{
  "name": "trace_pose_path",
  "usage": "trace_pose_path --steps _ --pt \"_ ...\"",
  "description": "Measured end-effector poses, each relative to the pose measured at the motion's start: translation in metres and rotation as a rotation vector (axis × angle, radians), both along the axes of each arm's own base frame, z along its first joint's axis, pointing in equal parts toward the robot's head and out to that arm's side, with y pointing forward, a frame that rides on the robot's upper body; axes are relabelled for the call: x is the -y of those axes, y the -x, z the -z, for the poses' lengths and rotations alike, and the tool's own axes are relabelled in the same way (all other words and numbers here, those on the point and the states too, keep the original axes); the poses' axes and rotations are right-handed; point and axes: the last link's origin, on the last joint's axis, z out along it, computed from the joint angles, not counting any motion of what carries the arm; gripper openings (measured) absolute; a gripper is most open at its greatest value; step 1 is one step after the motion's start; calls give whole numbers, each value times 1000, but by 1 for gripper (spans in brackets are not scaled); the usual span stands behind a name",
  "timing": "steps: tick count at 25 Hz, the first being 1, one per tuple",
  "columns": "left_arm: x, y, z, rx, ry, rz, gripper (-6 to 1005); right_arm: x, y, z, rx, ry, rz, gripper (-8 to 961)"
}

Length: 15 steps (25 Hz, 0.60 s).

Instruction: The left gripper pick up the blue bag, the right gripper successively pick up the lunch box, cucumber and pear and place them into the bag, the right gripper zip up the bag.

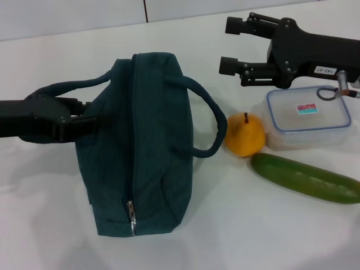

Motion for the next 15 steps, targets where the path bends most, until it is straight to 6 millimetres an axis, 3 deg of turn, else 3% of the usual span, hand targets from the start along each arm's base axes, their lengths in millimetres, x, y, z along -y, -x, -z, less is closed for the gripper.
trace_pose_path --steps 6,15 --pt "-1 -5 -1 11 -24 77 348 1 -3 4 -3 1 22 842" --pt "0 -11 0 39 -30 117 283 10 -15 10 -43 17 81 842"
